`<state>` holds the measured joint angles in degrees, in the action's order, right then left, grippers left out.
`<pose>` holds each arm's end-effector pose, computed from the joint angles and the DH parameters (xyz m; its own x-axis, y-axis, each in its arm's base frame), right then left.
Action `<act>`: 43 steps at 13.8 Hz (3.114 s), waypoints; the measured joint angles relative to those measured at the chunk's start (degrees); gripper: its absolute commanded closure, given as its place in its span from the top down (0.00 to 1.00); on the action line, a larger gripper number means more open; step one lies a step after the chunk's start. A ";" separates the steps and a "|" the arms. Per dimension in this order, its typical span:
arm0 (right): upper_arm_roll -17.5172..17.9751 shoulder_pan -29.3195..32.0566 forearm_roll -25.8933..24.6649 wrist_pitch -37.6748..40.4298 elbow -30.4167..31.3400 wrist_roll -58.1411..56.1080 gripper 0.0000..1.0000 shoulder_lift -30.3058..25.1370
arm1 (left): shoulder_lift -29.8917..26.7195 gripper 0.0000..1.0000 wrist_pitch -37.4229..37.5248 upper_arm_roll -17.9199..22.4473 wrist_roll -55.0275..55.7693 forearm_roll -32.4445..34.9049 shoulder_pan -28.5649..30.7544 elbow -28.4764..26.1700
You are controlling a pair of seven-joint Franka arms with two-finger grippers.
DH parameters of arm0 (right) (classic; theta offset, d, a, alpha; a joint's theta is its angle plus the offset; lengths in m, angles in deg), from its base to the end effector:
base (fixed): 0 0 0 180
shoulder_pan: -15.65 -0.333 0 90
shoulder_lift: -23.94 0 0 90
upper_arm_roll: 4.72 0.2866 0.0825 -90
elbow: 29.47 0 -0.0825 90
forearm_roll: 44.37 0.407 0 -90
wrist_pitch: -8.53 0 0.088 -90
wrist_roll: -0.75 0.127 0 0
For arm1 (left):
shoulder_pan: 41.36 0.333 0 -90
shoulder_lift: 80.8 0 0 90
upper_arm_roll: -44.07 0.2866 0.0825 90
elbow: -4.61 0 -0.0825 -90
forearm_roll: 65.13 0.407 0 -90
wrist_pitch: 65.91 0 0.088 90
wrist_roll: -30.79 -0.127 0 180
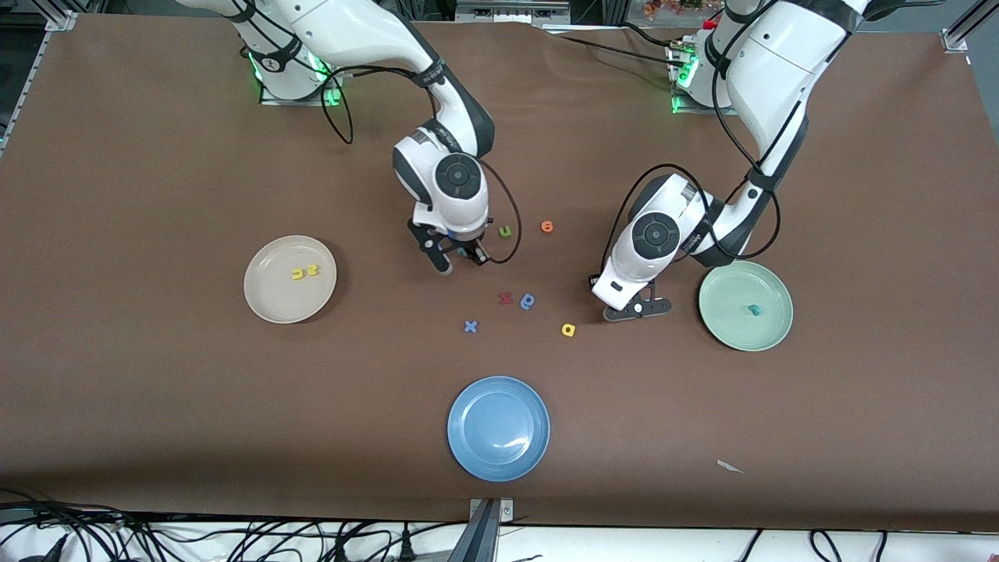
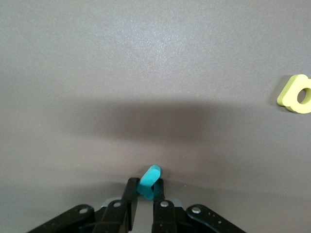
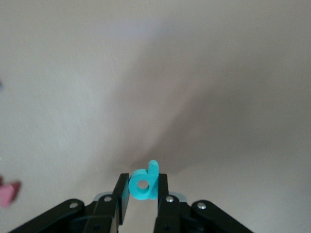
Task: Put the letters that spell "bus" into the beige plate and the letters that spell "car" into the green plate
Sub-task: 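Carry the teal d to the white plate while the left gripper drops its letter, then release the teal d on the white plate and raise the right gripper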
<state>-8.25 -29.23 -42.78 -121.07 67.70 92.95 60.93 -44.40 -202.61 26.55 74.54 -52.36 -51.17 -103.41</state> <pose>0.4978 0.4418 0.1550 0.6259 -0.7796 0.0201 -0.7784 -0.6230 0.0773 0.5483 -0.2834 0.1109 0.9818 0.1636 -0.0968 0.1612 -0.9864 -0.0321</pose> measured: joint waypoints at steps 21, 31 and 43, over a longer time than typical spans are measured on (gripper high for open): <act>-24.18 16.96 23.42 7.53 13.22 -91.22 1.00 -4.22 | -3.92 1.00 22.04 1.28 -41.48 3.36 22.13 5.23; -25.25 15.85 21.00 26.14 -1.53 -90.46 1.00 -4.33 | 3.81 1.00 19.84 -0.22 -8.44 -5.96 7.35 22.14; -5.05 26.75 -2.04 33.19 -8.80 -85.87 1.00 -15.01 | 13.30 0.93 3.54 1.64 12.21 -2.00 -5.55 24.32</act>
<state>-13.30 -2.48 -44.83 -87.88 58.90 7.07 45.92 -31.09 -199.07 28.20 86.75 -54.37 -56.72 -79.08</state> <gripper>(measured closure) 0.000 0.022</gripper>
